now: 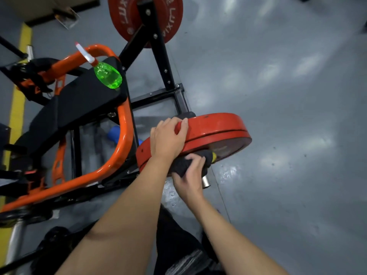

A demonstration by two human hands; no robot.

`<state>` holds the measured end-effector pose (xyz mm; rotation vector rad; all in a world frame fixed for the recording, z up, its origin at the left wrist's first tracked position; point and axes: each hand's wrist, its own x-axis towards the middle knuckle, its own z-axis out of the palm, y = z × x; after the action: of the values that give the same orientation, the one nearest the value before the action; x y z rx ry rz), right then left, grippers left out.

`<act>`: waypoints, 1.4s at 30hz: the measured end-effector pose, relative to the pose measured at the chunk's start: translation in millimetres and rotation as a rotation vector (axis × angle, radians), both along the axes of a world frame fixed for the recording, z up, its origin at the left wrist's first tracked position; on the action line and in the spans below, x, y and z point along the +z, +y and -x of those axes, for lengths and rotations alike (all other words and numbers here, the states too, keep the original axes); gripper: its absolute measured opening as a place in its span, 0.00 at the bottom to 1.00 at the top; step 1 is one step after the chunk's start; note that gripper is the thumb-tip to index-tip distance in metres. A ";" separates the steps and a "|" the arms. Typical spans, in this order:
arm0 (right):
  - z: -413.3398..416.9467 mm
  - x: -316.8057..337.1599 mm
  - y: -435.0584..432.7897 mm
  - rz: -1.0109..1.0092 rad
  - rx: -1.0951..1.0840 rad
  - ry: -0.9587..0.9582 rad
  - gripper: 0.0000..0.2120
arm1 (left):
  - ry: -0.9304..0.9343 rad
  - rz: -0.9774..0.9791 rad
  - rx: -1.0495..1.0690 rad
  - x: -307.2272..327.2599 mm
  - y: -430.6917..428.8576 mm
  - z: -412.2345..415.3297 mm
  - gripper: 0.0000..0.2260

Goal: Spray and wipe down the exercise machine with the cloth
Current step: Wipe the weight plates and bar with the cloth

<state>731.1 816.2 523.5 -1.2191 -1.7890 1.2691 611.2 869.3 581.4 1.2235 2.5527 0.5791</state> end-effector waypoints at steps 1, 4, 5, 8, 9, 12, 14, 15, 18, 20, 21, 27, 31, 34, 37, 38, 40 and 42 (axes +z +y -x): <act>-3.1 -0.1 7.4 0.024 -0.070 0.053 0.24 | 0.000 -0.001 -0.003 1.5 1.7 -1.0 0.19; -18.9 7.7 44.1 0.073 -0.394 0.201 0.25 | -0.009 0.013 -0.002 2.4 2.1 -0.5 0.20; -24.2 10.0 54.8 0.066 -0.460 0.220 0.25 | -0.010 0.010 -0.006 2.2 2.1 0.3 0.20; -27.5 15.0 66.6 0.010 -0.573 0.211 0.21 | -0.002 0.015 -0.003 2.0 3.0 0.9 0.19; -23.2 13.5 65.2 -0.001 -0.605 0.206 0.20 | 0.006 0.014 -0.002 1.4 3.1 0.9 0.19; -5.5 5.4 43.9 0.030 -0.520 0.186 0.22 | 0.005 0.015 0.004 2.2 2.8 1.2 0.18; 5.8 -6.4 20.5 0.048 -0.304 0.111 0.24 | 0.001 0.014 0.009 2.6 1.9 1.2 0.18; 10.3 -13.0 10.2 0.077 -0.199 0.083 0.24 | -0.001 0.015 0.008 2.6 1.7 1.5 0.18; 12.7 -34.2 1.5 0.193 -0.002 0.014 0.24 | -0.013 0.018 0.014 2.5 1.0 1.9 0.18; 3.0 -46.8 11.6 0.299 -0.028 -0.020 0.26 | -0.014 0.024 0.014 2.8 1.2 1.8 0.18; -4.7 -50.7 17.8 0.345 -0.102 -0.012 0.27 | -0.017 0.024 0.015 2.9 1.0 1.6 0.18; -50.6 -22.5 92.1 0.461 -0.738 0.116 0.19 | -0.028 0.014 0.012 3.5 0.5 1.7 0.19; -40.8 17.0 93.4 0.290 -0.807 0.220 0.19 | -0.038 0.015 0.012 4.4 -0.2 1.7 0.19; -17.9 26.1 60.4 0.180 -0.696 0.234 0.19 | -0.034 0.016 0.018 4.7 0.2 1.9 0.19; -3.4 18.1 33.3 0.202 -0.488 0.209 0.19 | -0.030 0.008 0.025 3.7 -0.4 2.5 0.19; -2.0 10.6 26.6 0.256 -0.391 0.181 0.19 | -0.034 0.006 0.026 3.2 -0.6 2.6 0.19; -3.7 -8.0 21.3 0.387 -0.210 0.096 0.20 | -0.037 0.000 0.028 2.6 -1.1 2.1 0.19; -9.3 -21.7 27.9 0.528 -0.152 0.050 0.20 | -0.036 -0.001 0.027 2.4 -1.2 2.3 0.19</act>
<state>740.5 844.1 501.8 -1.5507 -1.3316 1.7240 608.9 868.1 583.8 1.1695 2.5433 0.6035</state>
